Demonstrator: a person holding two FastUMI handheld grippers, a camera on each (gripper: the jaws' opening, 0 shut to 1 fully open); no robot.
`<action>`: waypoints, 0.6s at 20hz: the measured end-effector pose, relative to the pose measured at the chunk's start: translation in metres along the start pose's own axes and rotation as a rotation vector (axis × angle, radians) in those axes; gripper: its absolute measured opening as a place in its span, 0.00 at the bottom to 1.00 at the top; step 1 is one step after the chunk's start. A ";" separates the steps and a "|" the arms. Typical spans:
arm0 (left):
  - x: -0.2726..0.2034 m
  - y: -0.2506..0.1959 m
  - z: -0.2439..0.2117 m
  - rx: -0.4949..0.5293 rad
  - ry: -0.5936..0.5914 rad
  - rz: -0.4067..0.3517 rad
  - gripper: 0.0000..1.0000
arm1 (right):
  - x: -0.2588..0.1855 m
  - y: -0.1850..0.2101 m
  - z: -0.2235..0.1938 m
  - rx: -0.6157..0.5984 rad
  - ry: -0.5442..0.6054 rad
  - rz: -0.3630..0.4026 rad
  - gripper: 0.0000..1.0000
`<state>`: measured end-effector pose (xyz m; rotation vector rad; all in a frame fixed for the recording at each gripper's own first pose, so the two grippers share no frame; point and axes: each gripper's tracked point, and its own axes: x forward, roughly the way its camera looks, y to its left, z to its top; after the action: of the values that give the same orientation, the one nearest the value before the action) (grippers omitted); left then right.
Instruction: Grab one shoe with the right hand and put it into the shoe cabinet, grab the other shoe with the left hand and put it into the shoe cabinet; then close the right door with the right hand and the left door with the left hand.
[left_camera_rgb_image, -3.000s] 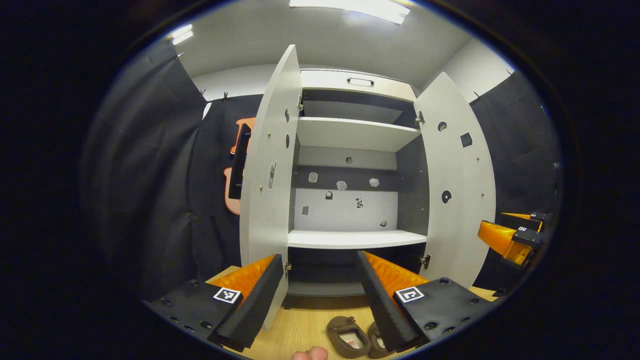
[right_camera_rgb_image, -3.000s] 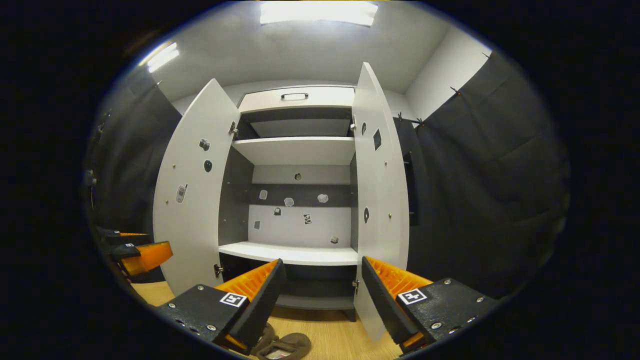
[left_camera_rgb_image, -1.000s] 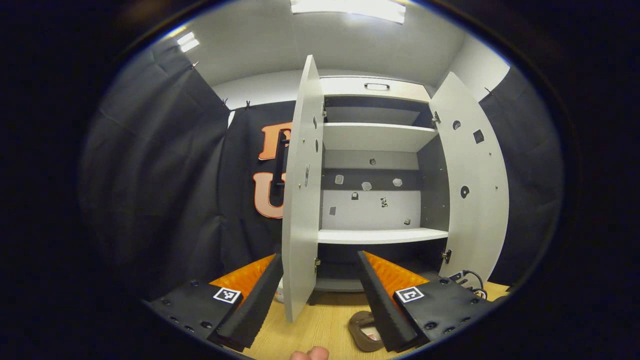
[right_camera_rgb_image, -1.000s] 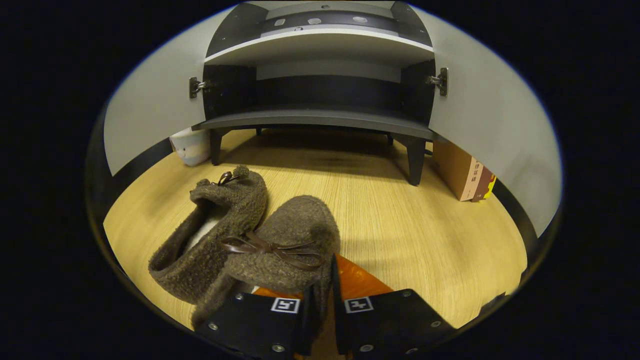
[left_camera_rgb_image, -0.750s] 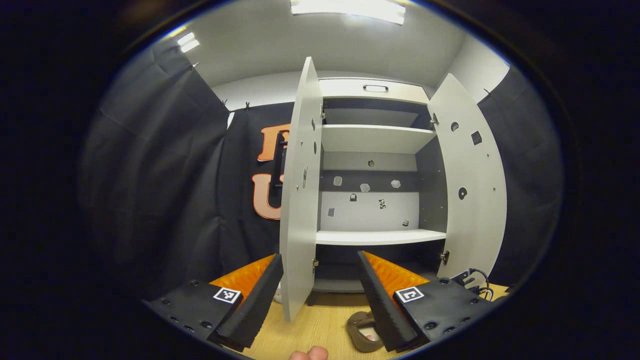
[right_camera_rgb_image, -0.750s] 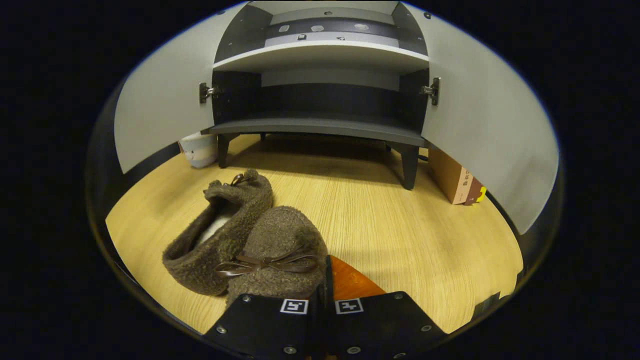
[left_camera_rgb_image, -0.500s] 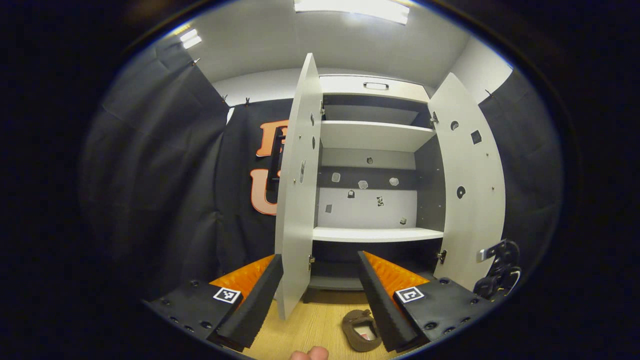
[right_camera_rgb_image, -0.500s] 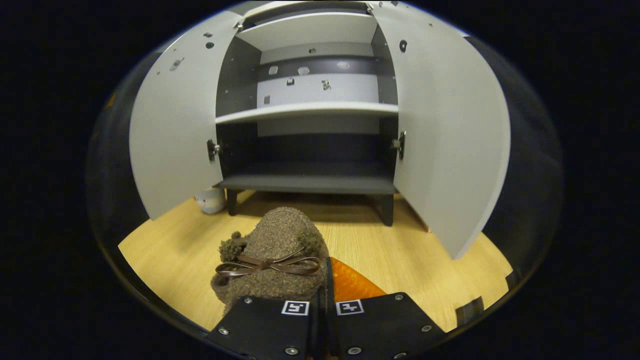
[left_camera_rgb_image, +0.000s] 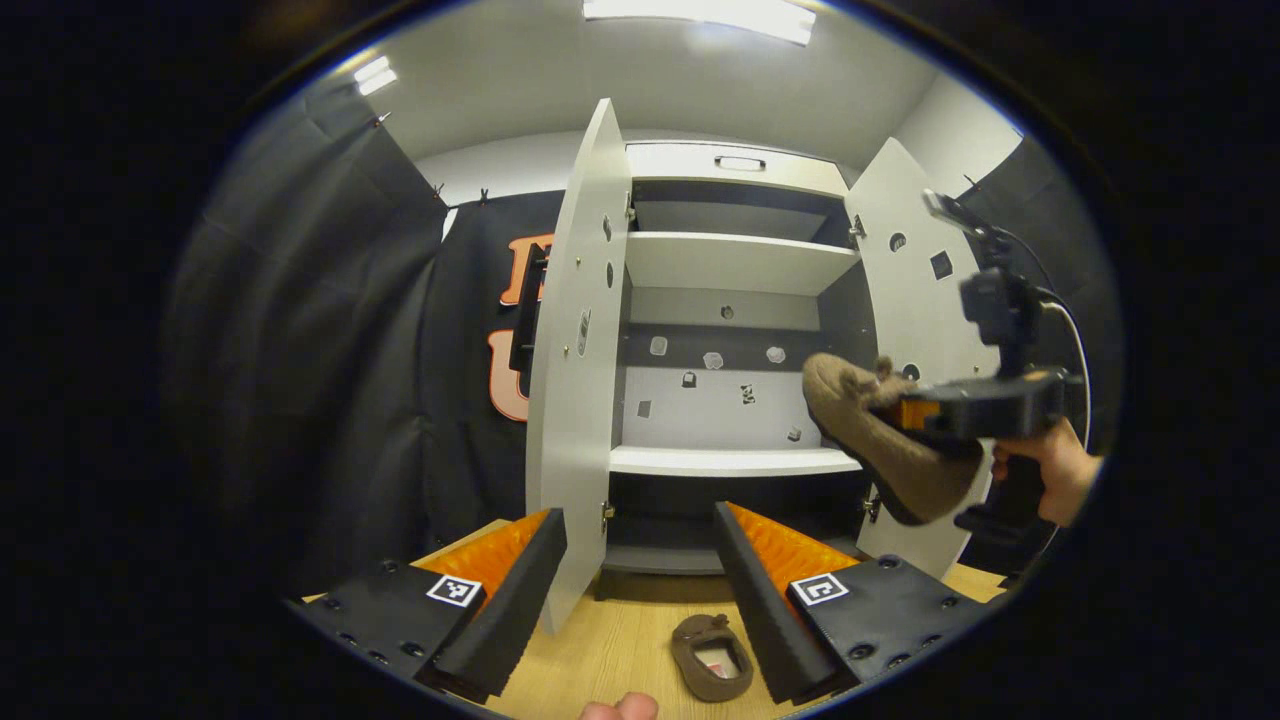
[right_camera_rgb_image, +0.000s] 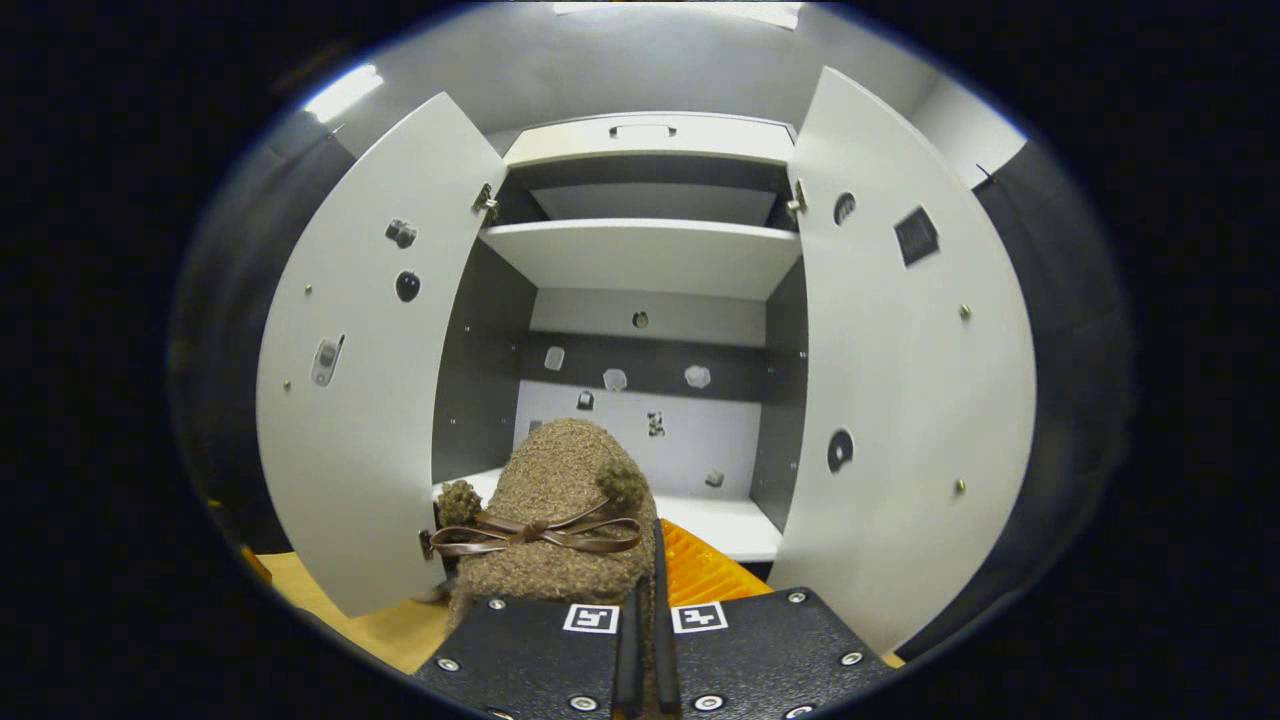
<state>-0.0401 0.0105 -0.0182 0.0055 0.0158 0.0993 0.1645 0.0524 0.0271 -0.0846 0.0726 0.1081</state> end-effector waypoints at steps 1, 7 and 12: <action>0.000 -0.003 -0.002 -0.009 0.006 -0.007 0.96 | 0.022 0.004 0.007 -0.012 0.002 0.020 0.06; 0.005 0.002 -0.003 -0.006 0.004 0.001 0.96 | 0.186 -0.032 -0.045 0.075 0.240 -0.056 0.06; 0.012 0.020 -0.010 0.015 0.027 0.049 0.96 | 0.262 -0.040 -0.116 0.192 0.504 -0.100 0.06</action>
<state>-0.0307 0.0311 -0.0278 0.0193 0.0437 0.1486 0.4204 0.0302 -0.1050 0.0783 0.5805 -0.0228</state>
